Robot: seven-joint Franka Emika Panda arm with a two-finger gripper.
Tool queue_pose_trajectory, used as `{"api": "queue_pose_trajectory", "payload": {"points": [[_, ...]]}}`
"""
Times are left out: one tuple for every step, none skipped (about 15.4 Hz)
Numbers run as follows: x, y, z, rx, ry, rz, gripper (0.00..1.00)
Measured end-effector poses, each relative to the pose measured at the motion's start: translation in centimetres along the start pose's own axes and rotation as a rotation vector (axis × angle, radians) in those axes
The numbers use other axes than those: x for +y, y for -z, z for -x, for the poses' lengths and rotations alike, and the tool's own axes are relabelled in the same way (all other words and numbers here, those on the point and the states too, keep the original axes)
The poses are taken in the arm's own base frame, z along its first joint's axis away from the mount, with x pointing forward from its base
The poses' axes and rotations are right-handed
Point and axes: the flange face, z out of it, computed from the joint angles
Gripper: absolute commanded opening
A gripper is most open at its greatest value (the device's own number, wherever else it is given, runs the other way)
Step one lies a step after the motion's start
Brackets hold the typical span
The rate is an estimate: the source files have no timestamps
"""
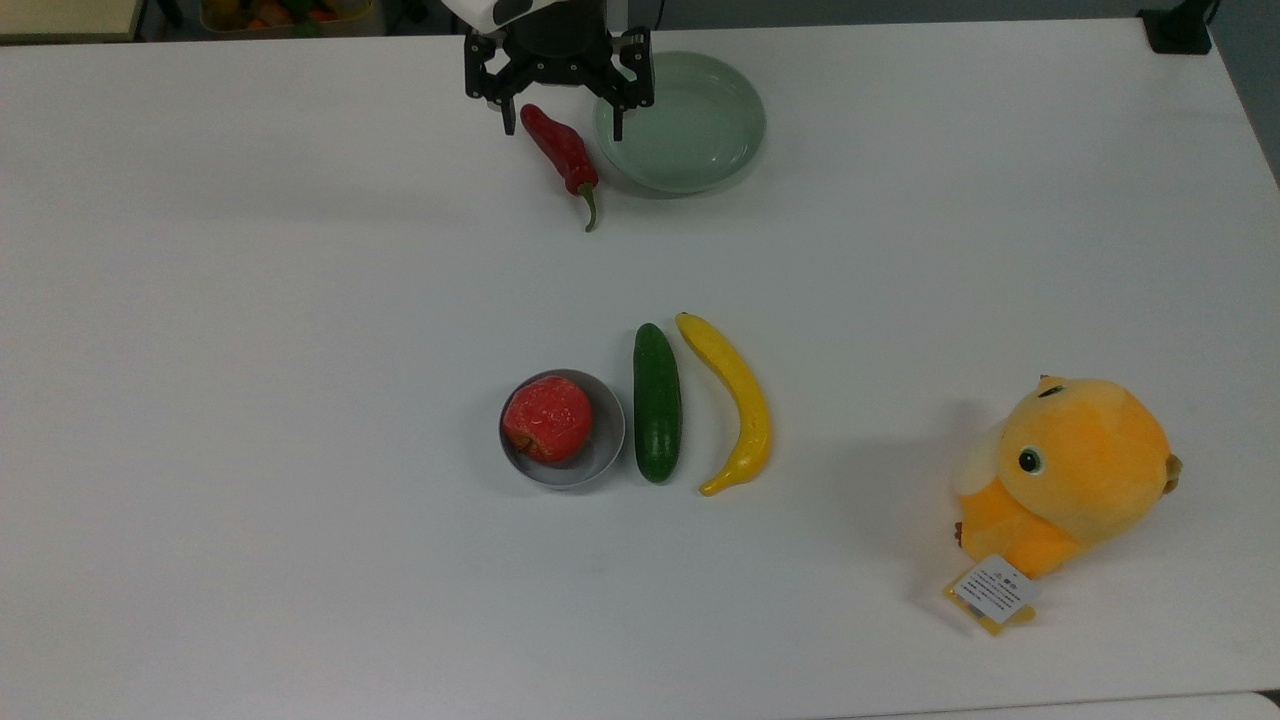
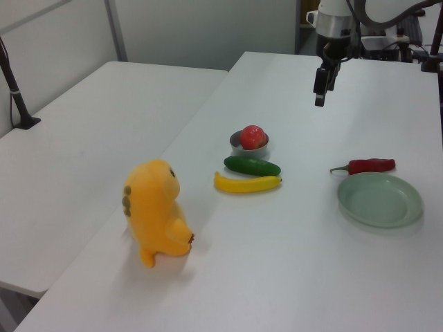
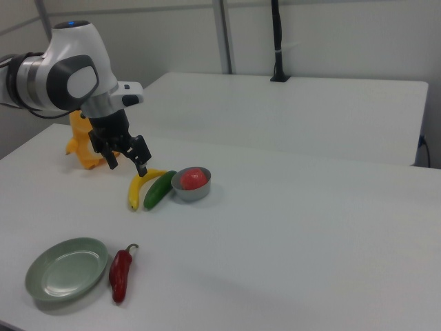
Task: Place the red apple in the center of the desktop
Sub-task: 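Move the gripper down over the red apple in the grey bowl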
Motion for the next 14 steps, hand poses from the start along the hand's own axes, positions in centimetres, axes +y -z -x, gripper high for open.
{"api": "queue_pose_trajectory", "payload": {"points": [[0.0, 0.0, 0.0, 0.000, 0.002, 0.000, 1.00], [0.0, 0.0, 0.0, 0.000, 0.007, 0.000, 1.00], [0.0, 0.0, 0.0, 0.000, 0.016, 0.000, 1.00], [-0.2, 0.0, 0.0, 0.000, 0.023, 0.000, 1.00], [-0.4, -0.1, 0.0, -0.001, 0.028, 0.000, 1.00], [-0.6, -0.1, 0.0, -0.002, 0.032, 0.000, 1.00], [-0.7, -0.2, 0.1, -0.004, 0.035, 0.000, 1.00], [-0.8, -0.3, 0.0, -0.006, 0.036, 0.000, 1.00], [-0.8, -0.4, 0.0, -0.008, 0.036, 0.000, 1.00], [-0.8, -0.5, 0.0, -0.009, 0.036, 0.000, 1.00], [-0.8, -0.7, -0.1, -0.009, 0.036, 0.000, 1.00], [-0.8, -0.8, -0.4, 0.005, 0.035, -0.002, 1.00], [-0.8, -1.0, -0.9, 0.034, 0.034, -0.006, 1.00], [-0.9, -1.4, -1.6, 0.066, 0.033, -0.010, 1.00]]}}
